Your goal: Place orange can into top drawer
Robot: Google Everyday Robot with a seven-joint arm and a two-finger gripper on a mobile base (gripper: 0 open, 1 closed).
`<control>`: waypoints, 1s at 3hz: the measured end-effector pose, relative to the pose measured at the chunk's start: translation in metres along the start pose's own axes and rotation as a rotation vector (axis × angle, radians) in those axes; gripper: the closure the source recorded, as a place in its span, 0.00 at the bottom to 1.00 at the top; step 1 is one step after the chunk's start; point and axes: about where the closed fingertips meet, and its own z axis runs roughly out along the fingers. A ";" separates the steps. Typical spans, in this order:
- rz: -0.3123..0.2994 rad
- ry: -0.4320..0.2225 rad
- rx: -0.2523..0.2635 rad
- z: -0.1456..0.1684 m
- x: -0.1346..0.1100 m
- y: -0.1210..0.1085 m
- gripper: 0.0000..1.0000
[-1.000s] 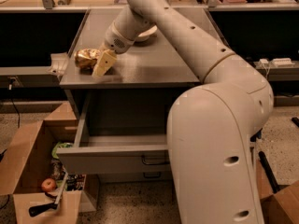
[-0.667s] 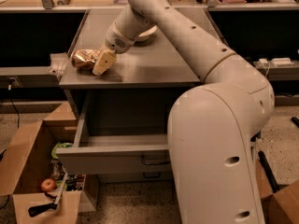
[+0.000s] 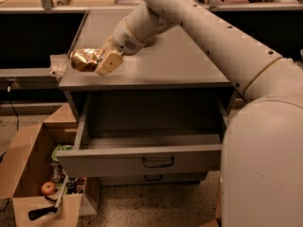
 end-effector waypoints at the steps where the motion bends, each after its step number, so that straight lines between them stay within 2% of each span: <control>1: 0.018 -0.027 -0.056 -0.005 0.009 0.047 1.00; 3: 0.035 -0.006 -0.089 0.007 0.020 0.059 1.00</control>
Offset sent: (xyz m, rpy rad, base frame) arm -0.0439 -0.0094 -0.0080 0.0221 0.0485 0.0307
